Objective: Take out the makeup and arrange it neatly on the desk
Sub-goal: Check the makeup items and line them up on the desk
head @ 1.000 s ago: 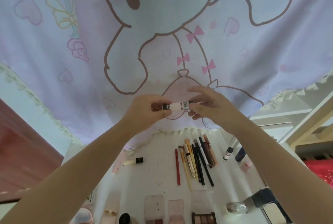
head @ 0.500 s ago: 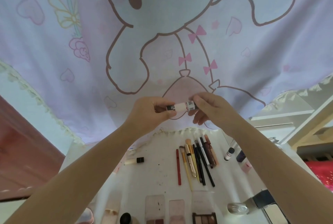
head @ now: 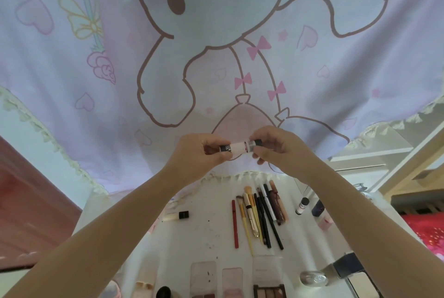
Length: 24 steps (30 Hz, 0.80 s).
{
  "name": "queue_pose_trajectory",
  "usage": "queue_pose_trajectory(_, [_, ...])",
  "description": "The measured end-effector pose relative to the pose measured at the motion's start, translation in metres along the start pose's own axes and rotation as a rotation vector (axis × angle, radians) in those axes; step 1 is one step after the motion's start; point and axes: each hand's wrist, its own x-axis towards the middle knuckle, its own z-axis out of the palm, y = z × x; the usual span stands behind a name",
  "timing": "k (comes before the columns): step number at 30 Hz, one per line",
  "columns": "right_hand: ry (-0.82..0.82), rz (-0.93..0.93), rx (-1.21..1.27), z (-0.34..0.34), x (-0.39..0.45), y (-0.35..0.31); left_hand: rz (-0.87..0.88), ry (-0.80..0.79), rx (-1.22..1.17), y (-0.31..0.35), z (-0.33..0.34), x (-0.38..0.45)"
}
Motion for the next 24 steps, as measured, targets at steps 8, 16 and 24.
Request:
queue_pose_trajectory(8, [-0.035,0.136,0.013,0.003,0.002,0.000,-0.012,-0.007,-0.011,-0.002,0.004,-0.002])
queue_pose_trajectory(16, [-0.048,0.078,0.163,0.000,0.001,0.010,-0.014,-0.004,0.003,-0.008,0.005,-0.001])
queue_pose_trajectory(24, [-0.021,0.098,0.107,0.000,-0.002,0.016,-0.009,-0.017,0.002,-0.009,0.012,-0.002])
